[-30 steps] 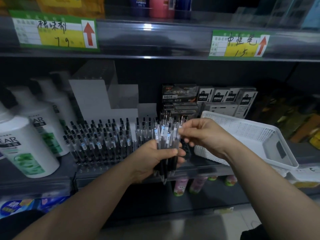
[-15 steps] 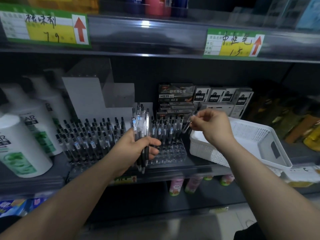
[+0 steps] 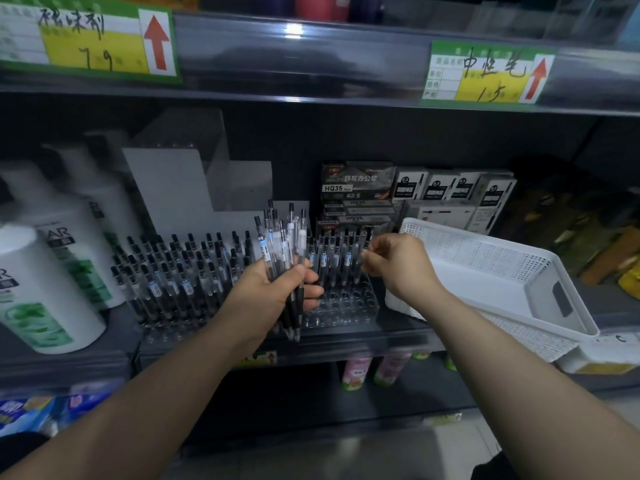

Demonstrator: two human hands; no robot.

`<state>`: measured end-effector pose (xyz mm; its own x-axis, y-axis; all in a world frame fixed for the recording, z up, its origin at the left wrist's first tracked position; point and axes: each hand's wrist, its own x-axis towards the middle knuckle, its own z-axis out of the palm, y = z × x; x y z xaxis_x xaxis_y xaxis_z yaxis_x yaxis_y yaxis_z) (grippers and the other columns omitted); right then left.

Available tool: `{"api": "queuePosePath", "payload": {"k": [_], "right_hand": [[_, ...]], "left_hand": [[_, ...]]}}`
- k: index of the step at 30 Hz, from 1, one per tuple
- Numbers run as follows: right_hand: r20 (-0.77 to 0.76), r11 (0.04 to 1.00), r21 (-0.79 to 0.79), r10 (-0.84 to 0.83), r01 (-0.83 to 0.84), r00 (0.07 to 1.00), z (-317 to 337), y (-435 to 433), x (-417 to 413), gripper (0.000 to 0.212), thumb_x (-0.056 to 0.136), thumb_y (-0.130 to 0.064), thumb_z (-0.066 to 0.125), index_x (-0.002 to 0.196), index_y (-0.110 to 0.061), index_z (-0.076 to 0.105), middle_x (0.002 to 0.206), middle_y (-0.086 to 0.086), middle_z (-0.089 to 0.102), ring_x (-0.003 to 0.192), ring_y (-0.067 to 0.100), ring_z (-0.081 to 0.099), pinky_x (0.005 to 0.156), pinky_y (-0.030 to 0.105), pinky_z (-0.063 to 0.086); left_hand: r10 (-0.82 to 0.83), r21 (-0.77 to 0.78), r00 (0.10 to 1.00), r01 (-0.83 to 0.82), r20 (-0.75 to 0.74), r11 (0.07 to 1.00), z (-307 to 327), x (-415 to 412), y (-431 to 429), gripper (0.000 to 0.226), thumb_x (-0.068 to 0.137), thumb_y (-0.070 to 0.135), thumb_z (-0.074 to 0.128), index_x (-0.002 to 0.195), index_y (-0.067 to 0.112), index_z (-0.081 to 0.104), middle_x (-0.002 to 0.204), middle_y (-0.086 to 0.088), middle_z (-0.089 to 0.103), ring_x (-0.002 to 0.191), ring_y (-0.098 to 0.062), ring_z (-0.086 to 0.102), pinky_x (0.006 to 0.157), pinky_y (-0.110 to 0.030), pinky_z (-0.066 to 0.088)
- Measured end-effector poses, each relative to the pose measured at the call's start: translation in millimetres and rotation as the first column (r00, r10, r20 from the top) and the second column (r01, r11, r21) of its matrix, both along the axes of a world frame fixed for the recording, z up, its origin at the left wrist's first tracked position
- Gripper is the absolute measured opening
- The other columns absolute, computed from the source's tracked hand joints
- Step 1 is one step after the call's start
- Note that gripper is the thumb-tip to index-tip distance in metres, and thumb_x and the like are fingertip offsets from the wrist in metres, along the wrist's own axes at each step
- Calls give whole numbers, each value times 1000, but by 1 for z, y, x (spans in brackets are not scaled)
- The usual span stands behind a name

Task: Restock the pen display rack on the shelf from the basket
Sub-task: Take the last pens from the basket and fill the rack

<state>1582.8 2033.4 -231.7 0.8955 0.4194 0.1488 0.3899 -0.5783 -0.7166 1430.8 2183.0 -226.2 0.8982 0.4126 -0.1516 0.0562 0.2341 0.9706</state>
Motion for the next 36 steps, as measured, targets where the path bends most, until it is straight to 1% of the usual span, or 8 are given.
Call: {"api": "queuePosePath", "payload": {"k": [8, 16, 18, 20, 24, 26, 31, 36], "right_hand": [[91, 985, -151, 100, -86, 991, 3, 3, 1, 23, 93, -16, 59, 74, -4, 65, 72, 11, 70, 70, 26, 69, 72, 44, 57], [103, 988, -149, 52, -36, 993, 9, 1, 1, 13, 87, -10, 63, 76, -4, 66, 74, 14, 71, 71, 28, 68, 73, 43, 57], [113, 996, -86, 26, -16, 993, 17, -1, -1, 10, 85, -9, 63, 78, -15, 65, 74, 10, 70, 70, 26, 68, 73, 40, 57], [104, 1000, 8, 25, -26, 994, 27, -2, -9, 6, 85, -14, 66, 80, -17, 67, 72, 5, 69, 66, 20, 66, 68, 32, 56], [-122, 951, 265, 196, -159, 973, 43, -3, -33, 16, 80, -24, 75, 82, -9, 72, 66, 4, 61, 55, 9, 50, 51, 18, 41], [-191, 934, 300, 258, -194, 947, 45, -4, -38, 17, 77, -22, 78, 82, -7, 72, 66, 4, 60, 58, 11, 49, 51, 17, 39], [-262, 935, 315, 252, -164, 932, 44, -6, -37, 10, 78, -14, 77, 77, -7, 69, 65, 5, 59, 56, 12, 50, 49, 16, 40], [-272, 897, 441, 181, -45, 945, 61, -23, -20, 4, 86, -1, 62, 83, 0, 63, 68, 7, 65, 58, 12, 58, 52, 20, 48]], "left_hand": [[-16, 0, 1000, 16, 7, 1000, -5, 0, 3, 21, 97, 12, 54, 110, -4, 60, 88, -10, 71, 82, -24, 72, 75, -36, 59], [-41, 25, 999, 41, -5, 999, -9, -2, 1, 20, 94, 10, 58, 111, 0, 59, 91, -12, 75, 86, -24, 73, 76, -35, 59], [-55, 12, 998, 56, -18, 998, -10, -2, -1, 20, 93, 10, 60, 109, -1, 60, 92, -13, 75, 86, -23, 73, 76, -34, 59], [-80, 13, 996, 80, -27, 997, -10, 0, -4, 20, 93, 12, 60, 108, -1, 60, 93, -13, 75, 85, -23, 73, 77, -33, 59], [-131, 83, 990, 135, -48, 987, -13, 5, -11, 20, 94, 14, 60, 110, 3, 59, 93, -9, 75, 87, -21, 73, 80, -36, 58], [-145, 93, 988, 150, -54, 984, -13, 7, -16, 18, 94, 13, 59, 110, 3, 59, 92, -8, 76, 87, -21, 72, 83, -39, 58], [-165, 119, 984, 172, -65, 978, -11, 9, -21, 16, 93, 13, 61, 107, 4, 59, 92, -8, 76, 90, -25, 72, 86, -42, 57], [-46, 161, 999, 49, -23, 986, -11, 11, -12, 12, 97, 10, 54, 105, 9, 62, 99, -9, 74, 94, -19, 72, 84, -35, 58]]}}
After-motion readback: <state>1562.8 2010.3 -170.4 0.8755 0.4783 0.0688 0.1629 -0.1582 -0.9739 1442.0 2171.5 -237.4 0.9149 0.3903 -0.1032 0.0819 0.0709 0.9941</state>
